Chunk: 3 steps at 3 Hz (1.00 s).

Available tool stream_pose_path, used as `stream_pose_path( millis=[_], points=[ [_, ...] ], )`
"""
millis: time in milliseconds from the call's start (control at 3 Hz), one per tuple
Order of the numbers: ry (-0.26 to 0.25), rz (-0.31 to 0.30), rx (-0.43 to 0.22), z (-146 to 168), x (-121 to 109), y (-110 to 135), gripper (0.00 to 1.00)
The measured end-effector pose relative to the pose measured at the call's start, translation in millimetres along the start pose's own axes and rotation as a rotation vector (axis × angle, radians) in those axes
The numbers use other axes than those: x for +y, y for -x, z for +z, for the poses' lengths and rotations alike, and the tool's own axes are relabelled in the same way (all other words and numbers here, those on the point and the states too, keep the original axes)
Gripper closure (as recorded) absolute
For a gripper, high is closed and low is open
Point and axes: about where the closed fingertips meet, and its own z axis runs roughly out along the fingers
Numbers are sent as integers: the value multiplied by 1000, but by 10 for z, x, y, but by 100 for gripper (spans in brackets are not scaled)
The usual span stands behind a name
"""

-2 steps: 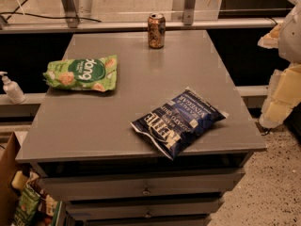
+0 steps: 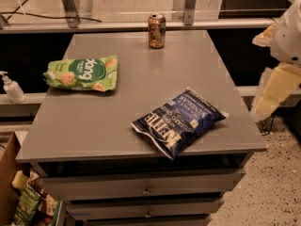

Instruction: Move orange can near green rice chip bag

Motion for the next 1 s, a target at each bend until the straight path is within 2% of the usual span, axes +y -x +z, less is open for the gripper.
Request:
stream_pose_path(
  millis=[333,1000],
  points=[
    [-41,55,-71,346,-389,37,0],
    [-143,207,-234,1032,-1395,214,0]
  ],
)
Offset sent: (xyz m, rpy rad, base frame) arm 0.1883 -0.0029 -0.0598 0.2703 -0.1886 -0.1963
